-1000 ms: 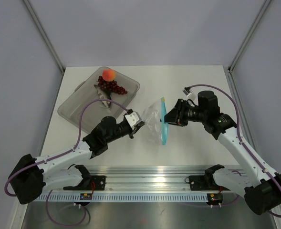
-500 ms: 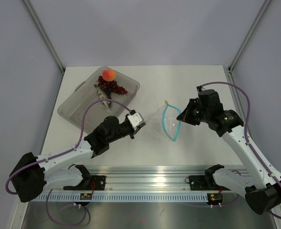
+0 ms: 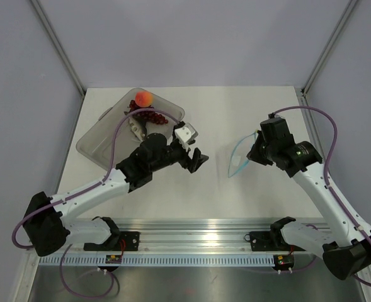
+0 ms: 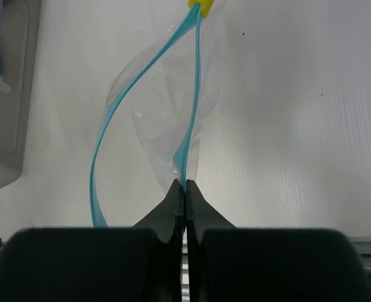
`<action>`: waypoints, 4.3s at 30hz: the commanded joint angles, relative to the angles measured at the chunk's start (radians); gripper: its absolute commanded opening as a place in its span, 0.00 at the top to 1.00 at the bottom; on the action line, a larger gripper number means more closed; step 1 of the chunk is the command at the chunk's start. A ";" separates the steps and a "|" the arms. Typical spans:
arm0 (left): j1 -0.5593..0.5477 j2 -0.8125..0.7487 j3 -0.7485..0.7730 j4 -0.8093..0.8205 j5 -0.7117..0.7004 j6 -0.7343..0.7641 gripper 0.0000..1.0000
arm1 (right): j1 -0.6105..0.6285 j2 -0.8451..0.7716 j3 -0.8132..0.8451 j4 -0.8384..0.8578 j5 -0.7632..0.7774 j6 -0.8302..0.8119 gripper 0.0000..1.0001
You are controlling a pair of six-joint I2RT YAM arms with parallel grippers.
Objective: Place the food in the zip-top bag and seal the zipper
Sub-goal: Open the zipper of the food storage bag.
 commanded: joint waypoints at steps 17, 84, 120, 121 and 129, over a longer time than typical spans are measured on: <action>-0.061 0.369 0.526 -0.442 0.043 -0.415 0.27 | 0.068 0.035 -0.028 0.122 -0.079 0.080 1.00; 0.132 0.366 0.304 -0.294 0.213 -0.576 1.00 | 0.178 0.041 -0.039 0.073 0.171 0.199 1.00; 0.419 0.272 0.416 -0.645 -0.050 -0.406 0.20 | 0.252 0.463 0.205 0.170 0.091 0.054 1.00; 0.430 0.267 0.425 -0.655 -0.075 -0.406 0.19 | 0.252 0.463 0.205 0.171 0.089 0.052 1.00; 0.601 0.318 0.495 -0.718 -0.189 -0.483 0.21 | 0.254 0.463 0.223 0.162 0.066 0.023 1.00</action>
